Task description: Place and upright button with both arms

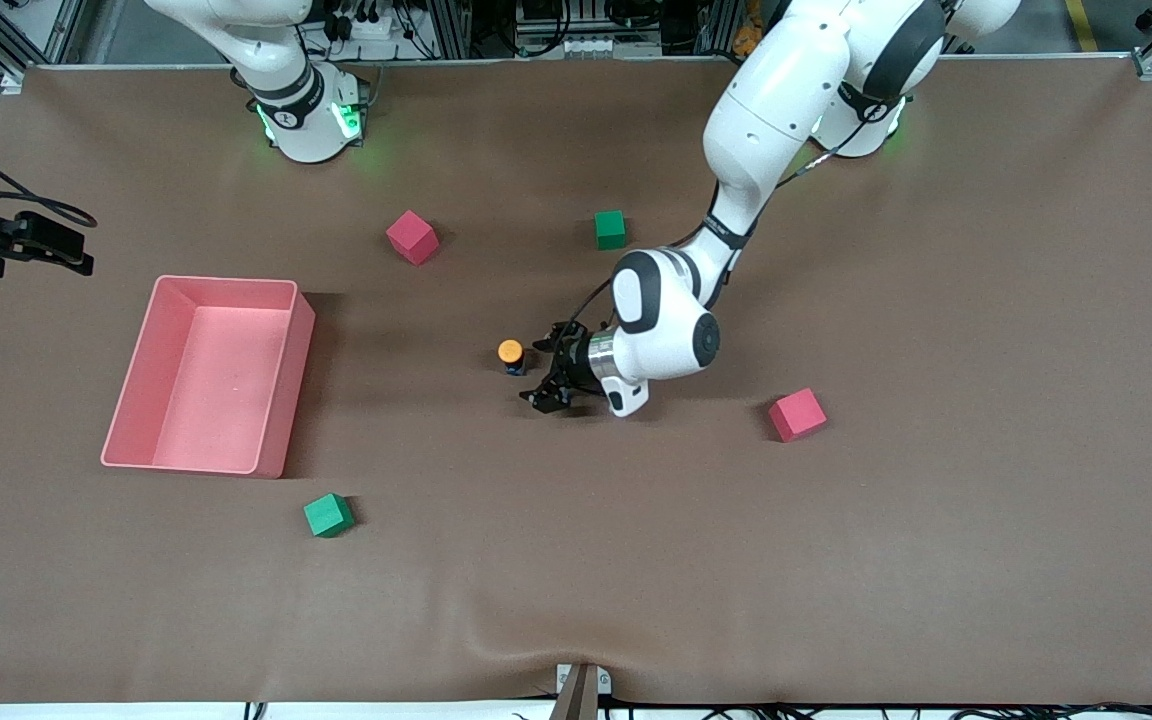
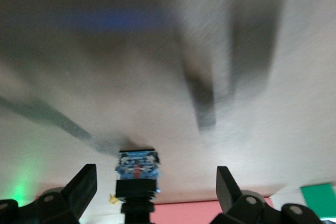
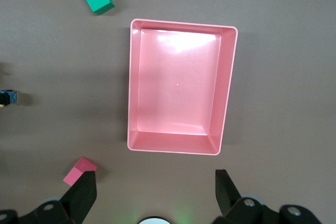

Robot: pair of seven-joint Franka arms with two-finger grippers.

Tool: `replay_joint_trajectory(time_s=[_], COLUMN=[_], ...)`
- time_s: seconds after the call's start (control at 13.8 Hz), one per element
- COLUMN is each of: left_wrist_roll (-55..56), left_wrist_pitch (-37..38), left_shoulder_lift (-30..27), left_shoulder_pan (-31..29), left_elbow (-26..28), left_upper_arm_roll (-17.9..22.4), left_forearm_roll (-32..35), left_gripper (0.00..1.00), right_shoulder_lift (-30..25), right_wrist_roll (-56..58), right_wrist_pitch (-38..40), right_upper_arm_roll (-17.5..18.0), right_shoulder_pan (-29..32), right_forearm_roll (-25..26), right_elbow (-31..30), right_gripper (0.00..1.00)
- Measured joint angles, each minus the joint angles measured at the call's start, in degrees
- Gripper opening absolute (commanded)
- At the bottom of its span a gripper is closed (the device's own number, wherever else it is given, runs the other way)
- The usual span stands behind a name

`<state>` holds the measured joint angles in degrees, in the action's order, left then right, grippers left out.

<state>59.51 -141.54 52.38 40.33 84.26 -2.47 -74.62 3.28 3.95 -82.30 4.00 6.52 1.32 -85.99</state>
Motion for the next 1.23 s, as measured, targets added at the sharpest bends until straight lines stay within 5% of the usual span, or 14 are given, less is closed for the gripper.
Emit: replay_joint_trajectory(time_s=[0.36,0.87,1.23], left_wrist_roll=[1.12,6.12,-4.04], left_wrist_pitch=[1.90,19.47,24.43], left_shoulder_lift=[-6.83,-17.84,-25.21], left_shoulder_pan=[-7.91,-22.59,-25.82], left_elbow=[1.10,-5.41,-7.01], left_upper_arm_roll=[0.63,0.65,0.63], left_forearm_roll=[5.82,37.15,54.91], left_gripper=[1.00,1.00,1.00], right_shoulder_lift=[0.00,0.00,-0.02], right_wrist_roll=[0.00,-0.02,-0.02], right_wrist_pitch=[-0.01,-0.44,-2.62], right_upper_arm_roll=[0.02,0.11,0.09], right_shoulder_pan=[-0.02,-0.27,-0.27], right_forearm_roll=[0.00,-3.82,-3.93], right_elbow=[0.00,0.37,2.07], right_gripper=[1.00,1.00,1.00])
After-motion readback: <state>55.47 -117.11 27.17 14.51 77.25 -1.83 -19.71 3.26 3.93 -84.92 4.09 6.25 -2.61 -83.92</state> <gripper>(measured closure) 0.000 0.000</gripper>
